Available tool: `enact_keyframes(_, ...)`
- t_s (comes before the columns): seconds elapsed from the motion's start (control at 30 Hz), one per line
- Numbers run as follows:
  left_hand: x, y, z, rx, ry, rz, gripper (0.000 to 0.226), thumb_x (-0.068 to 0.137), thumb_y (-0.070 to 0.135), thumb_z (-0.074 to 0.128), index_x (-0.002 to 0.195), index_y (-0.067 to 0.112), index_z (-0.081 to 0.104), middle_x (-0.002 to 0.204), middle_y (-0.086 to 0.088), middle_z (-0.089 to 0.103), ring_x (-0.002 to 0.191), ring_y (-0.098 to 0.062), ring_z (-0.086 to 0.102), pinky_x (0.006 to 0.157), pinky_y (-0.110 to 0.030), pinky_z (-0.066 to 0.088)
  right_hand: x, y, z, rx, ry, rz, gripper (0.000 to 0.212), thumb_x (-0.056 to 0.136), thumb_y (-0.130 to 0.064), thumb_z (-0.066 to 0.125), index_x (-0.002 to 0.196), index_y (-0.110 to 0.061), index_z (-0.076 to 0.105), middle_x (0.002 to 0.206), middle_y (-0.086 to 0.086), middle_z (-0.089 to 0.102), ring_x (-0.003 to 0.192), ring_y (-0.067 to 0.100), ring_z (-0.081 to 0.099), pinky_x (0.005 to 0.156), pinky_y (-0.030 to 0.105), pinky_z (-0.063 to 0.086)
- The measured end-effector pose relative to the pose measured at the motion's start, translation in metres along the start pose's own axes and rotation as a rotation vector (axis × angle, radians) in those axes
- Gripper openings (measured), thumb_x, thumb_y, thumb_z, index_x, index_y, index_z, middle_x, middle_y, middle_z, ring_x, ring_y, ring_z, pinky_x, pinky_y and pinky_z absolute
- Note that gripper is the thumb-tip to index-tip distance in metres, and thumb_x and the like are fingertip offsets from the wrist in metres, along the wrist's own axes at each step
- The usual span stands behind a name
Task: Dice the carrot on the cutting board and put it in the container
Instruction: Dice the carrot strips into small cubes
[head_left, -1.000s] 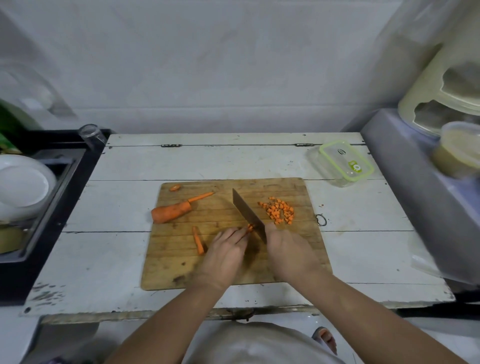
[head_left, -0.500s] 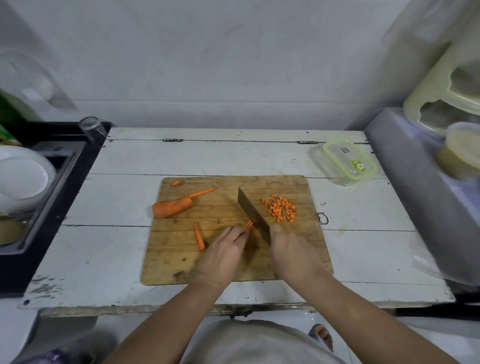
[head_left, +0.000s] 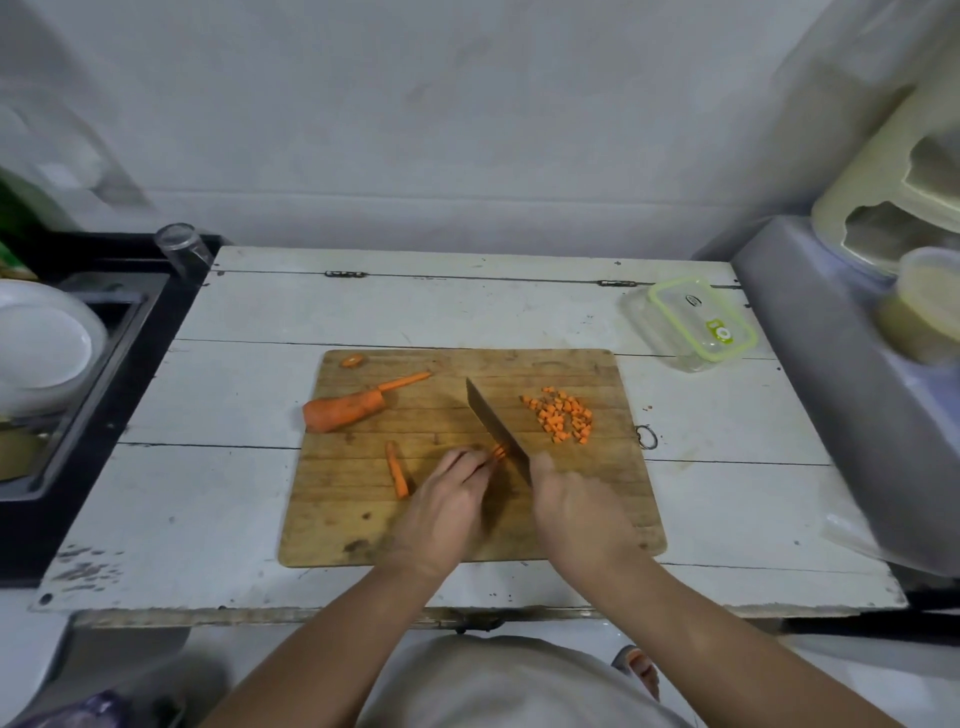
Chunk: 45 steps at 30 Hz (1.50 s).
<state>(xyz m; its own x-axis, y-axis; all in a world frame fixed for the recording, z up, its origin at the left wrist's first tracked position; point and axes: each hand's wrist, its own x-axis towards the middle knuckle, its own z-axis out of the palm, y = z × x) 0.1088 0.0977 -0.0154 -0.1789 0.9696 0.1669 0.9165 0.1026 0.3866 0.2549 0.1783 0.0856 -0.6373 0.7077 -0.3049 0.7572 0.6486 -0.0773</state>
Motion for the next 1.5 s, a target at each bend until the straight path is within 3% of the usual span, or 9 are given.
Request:
enact_keyframes(0.23, -0.003, 0.0, 0.002, -0.01, 0.008, -0.023, 0.056, 0.079, -0.009, 0.072, 0.132, 0.009, 0.067, 0.13, -0.001, 0.062, 0.124, -0.013, 0.054, 0.109, -0.025, 0.046, 0.015, 0.016, 0.004, 0.163, 0.089, 0.092, 0.022, 0.102, -0.013, 0.046, 0.123, -0.02, 0.043, 0.08, 0.003, 0.059, 0.071, 0.029, 0.058, 0.058, 0.036, 0.042)
enact_keyframes(0.33, -0.005, 0.003, -0.001, -0.02, 0.007, -0.055, 0.052, 0.082, -0.006, 0.071, 0.13, 0.011, 0.068, 0.13, 0.001, 0.06, 0.118, -0.011, 0.057, 0.103, -0.021, 0.049, 0.0, 0.023, 0.006, 0.154, 0.079, 0.087, 0.017, 0.103, -0.017, 0.045, 0.12, -0.022, 0.043, 0.079, 0.002, 0.058, 0.068, 0.026, 0.058, 0.052, 0.034, 0.04)
enact_keyframes(0.47, -0.005, 0.004, -0.001, -0.003, -0.011, -0.056, 0.055, 0.081, -0.007, 0.067, 0.133, 0.011, 0.066, 0.132, 0.001, 0.057, 0.121, -0.012, 0.055, 0.1, -0.028, 0.053, -0.01, 0.016, 0.001, 0.071, 0.004, 0.056, 0.014, 0.104, -0.015, 0.043, 0.116, -0.023, 0.043, 0.072, -0.003, 0.049, 0.059, 0.016, 0.049, 0.043, 0.027, 0.028)
enact_keyframes(0.67, -0.003, 0.003, -0.004, -0.025, 0.019, -0.032, 0.05, 0.079, -0.01, 0.064, 0.126, 0.007, 0.069, 0.127, -0.003, 0.061, 0.118, -0.017, 0.056, 0.102, -0.031, 0.052, 0.008, -0.006, 0.003, 0.06, 0.043, 0.007, 0.025, 0.095, -0.001, 0.051, 0.11, -0.019, 0.042, 0.083, 0.003, 0.064, 0.073, 0.027, 0.067, 0.057, 0.036, 0.05)
enact_keyframes(0.97, -0.005, 0.001, -0.002, -0.002, 0.024, -0.026, 0.058, 0.079, -0.008, 0.067, 0.134, 0.011, 0.066, 0.131, 0.0, 0.062, 0.123, -0.014, 0.052, 0.107, -0.027, 0.047, 0.003, 0.02, 0.0, 0.151, 0.075, 0.054, 0.01, 0.106, -0.021, 0.038, 0.115, -0.022, 0.042, 0.084, 0.005, 0.064, 0.07, 0.029, 0.057, 0.056, 0.036, 0.042)
enact_keyframes(1.07, -0.005, 0.001, -0.002, 0.012, 0.029, -0.019, 0.058, 0.077, -0.007, 0.068, 0.132, 0.01, 0.067, 0.13, 0.0, 0.062, 0.122, -0.014, 0.053, 0.106, -0.029, 0.048, -0.006, 0.014, 0.005, 0.113, 0.027, 0.018, 0.011, 0.103, -0.015, 0.042, 0.111, -0.023, 0.041, 0.082, 0.003, 0.063, 0.071, 0.027, 0.063, 0.058, 0.039, 0.051)
enact_keyframes(1.23, -0.002, -0.002, 0.0, 0.007, 0.037, -0.015, 0.045, 0.081, -0.006, 0.058, 0.122, 0.006, 0.072, 0.124, -0.005, 0.066, 0.115, -0.02, 0.057, 0.103, -0.032, 0.049, 0.001, -0.004, 0.007, 0.027, 0.012, 0.006, 0.028, 0.093, 0.002, 0.048, 0.108, -0.019, 0.04, 0.083, 0.005, 0.065, 0.075, 0.029, 0.068, 0.056, 0.038, 0.048)
enact_keyframes(1.33, -0.003, -0.003, 0.0, 0.001, 0.026, -0.013, 0.042, 0.081, -0.003, 0.056, 0.118, 0.007, 0.073, 0.123, -0.003, 0.065, 0.115, -0.018, 0.056, 0.103, -0.031, 0.048, 0.026, -0.009, 0.002, 0.066, 0.042, 0.002, 0.02, 0.099, -0.004, 0.046, 0.113, -0.018, 0.044, 0.088, 0.006, 0.067, 0.08, 0.031, 0.069, 0.062, 0.04, 0.054)
enact_keyframes(1.5, -0.005, -0.002, -0.002, -0.043, 0.05, -0.027, 0.048, 0.085, -0.005, 0.065, 0.129, 0.014, 0.069, 0.127, 0.002, 0.065, 0.118, -0.012, 0.056, 0.105, -0.028, 0.048, 0.02, 0.016, 0.001, 0.171, 0.062, 0.093, 0.016, 0.104, -0.017, 0.041, 0.12, -0.019, 0.045, 0.086, 0.006, 0.063, 0.073, 0.029, 0.058, 0.061, 0.036, 0.043)
